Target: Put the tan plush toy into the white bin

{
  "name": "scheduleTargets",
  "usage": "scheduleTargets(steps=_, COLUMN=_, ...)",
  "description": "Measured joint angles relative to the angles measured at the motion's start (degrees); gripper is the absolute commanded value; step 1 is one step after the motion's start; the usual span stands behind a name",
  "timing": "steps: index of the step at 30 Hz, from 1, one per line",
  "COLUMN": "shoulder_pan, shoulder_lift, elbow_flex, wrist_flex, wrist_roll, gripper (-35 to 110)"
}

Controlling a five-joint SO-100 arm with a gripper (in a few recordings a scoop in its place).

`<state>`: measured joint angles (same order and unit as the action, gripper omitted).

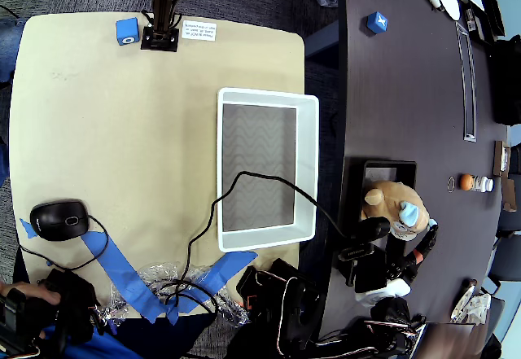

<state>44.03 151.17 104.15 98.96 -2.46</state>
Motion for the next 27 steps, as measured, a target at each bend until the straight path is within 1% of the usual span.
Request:
scheduleTargets(steps=20, shoulder_pan=0.70, shoulder_lift=0.00, elbow_flex=-0.26, wrist_flex=0.00, wrist_roll=-0.79, gripper=69)
scheduleTargets(steps=27, shoulder_pan=0.70, shoulder_lift=0.09, elbow_flex=-11.78, wrist_flex=0.00, wrist_roll=-0.70, gripper=69)
